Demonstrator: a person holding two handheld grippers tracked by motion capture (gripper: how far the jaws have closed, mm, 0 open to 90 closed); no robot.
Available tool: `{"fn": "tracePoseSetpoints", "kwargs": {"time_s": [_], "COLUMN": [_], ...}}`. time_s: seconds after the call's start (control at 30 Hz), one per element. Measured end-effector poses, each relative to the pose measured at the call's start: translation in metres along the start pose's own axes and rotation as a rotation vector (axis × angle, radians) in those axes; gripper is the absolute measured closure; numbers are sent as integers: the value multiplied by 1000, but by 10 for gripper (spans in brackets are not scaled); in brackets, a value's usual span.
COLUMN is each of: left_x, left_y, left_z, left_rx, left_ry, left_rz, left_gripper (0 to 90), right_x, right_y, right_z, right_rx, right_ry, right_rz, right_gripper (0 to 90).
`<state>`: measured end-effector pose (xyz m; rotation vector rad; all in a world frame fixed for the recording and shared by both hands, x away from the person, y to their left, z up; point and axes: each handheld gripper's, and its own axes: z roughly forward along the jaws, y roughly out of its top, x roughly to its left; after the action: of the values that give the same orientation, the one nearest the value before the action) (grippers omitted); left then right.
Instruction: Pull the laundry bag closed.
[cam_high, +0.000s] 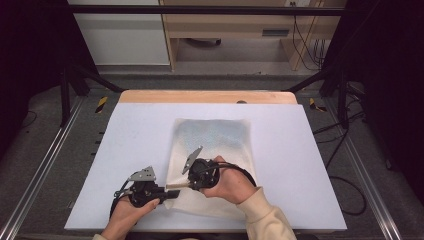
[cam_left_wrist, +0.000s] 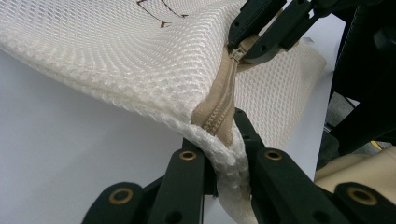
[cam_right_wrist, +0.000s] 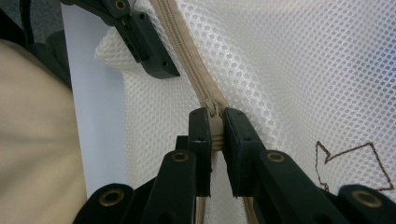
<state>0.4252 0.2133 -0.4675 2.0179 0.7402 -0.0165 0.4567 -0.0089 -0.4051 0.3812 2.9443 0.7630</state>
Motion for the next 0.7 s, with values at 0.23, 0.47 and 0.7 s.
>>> {"fn": "tracePoseSetpoints", "kwargs": {"time_s": [0.23, 0.47, 0.7], "left_x": [0, -1, -2], "left_y": [0, 0, 0], "left_z": [0, 1, 2], "left_rx": [-2, 1, 2], "left_ry": [0, -1, -1], "left_rz": [-3, 1, 6], "left_gripper": [840, 840, 840], "right_x": [-2, -2, -2], "right_y": [-5, -8, -10], "right_z": [-2, -2, -5], "right_rx": [4, -3, -6], "right_ry": [-11, -11, -18], "right_rz": [15, 25, 24], "right_gripper": [818, 818, 818]}}
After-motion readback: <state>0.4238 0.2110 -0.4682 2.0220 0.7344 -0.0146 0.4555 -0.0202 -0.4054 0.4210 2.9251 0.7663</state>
